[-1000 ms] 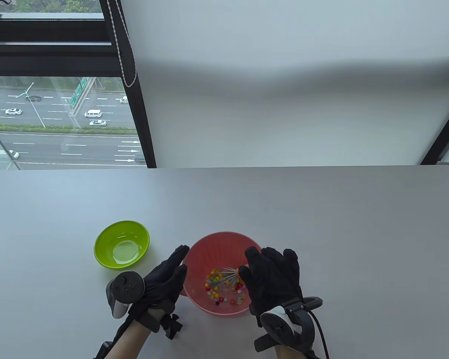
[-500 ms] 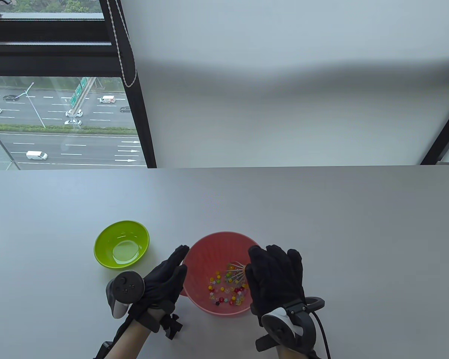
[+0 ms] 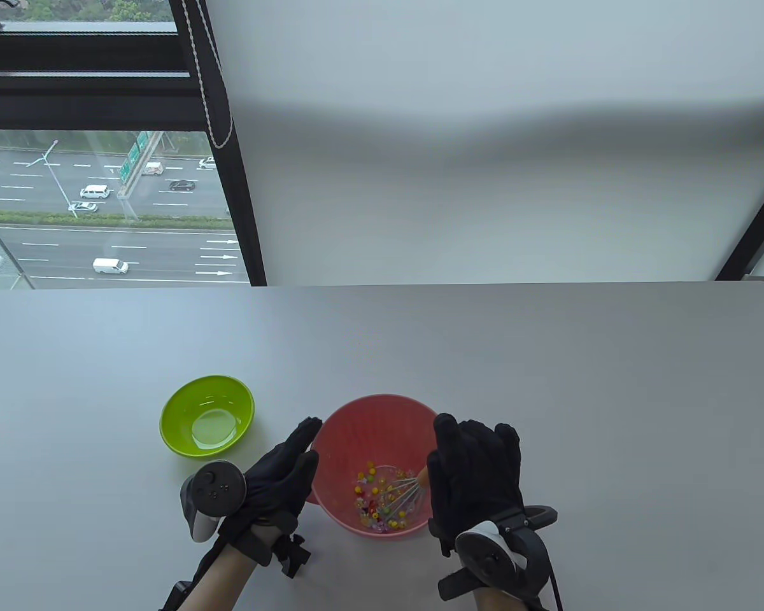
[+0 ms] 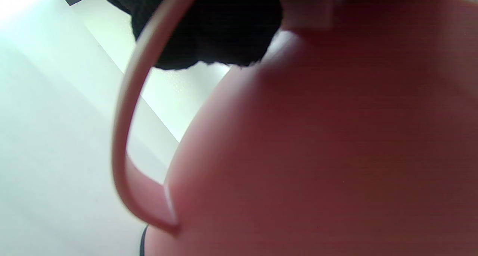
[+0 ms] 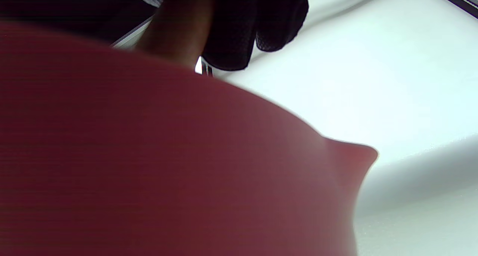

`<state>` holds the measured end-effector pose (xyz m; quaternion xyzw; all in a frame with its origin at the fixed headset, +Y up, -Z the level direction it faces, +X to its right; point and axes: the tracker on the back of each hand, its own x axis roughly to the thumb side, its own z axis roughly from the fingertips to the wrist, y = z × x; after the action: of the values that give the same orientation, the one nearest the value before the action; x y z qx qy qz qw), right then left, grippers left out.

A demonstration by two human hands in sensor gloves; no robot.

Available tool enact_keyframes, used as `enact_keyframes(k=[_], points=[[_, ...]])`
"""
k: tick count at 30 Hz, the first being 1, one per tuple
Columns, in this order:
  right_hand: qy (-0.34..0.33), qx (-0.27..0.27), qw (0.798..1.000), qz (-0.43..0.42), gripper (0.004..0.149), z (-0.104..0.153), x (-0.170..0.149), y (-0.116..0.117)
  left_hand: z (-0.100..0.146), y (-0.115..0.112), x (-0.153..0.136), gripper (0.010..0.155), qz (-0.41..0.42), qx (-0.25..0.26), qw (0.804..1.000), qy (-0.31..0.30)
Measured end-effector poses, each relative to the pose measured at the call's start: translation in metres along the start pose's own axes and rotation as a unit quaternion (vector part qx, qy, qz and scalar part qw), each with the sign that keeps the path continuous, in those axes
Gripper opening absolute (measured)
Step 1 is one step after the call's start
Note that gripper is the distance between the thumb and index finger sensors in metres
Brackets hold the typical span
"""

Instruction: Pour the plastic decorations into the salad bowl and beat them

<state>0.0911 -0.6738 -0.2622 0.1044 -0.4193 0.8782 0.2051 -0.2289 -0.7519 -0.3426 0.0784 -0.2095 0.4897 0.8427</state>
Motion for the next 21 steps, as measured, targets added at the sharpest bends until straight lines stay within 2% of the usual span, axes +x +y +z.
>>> enact_keyframes(k=[5,21], points=[[-0.013,0.014,1.000,0.008,0.056,0.0003,0.0053,0.0045,0.0000,0.0000,0.0000,0.069,0.000,0.000,1.000,0.000],[-0.027,-0.003,0.999,0.035,0.053,0.0004,0.0088,0.0027,0.0000,0.0000,0.0000,0.069,0.000,0.000,1.000,0.000]])
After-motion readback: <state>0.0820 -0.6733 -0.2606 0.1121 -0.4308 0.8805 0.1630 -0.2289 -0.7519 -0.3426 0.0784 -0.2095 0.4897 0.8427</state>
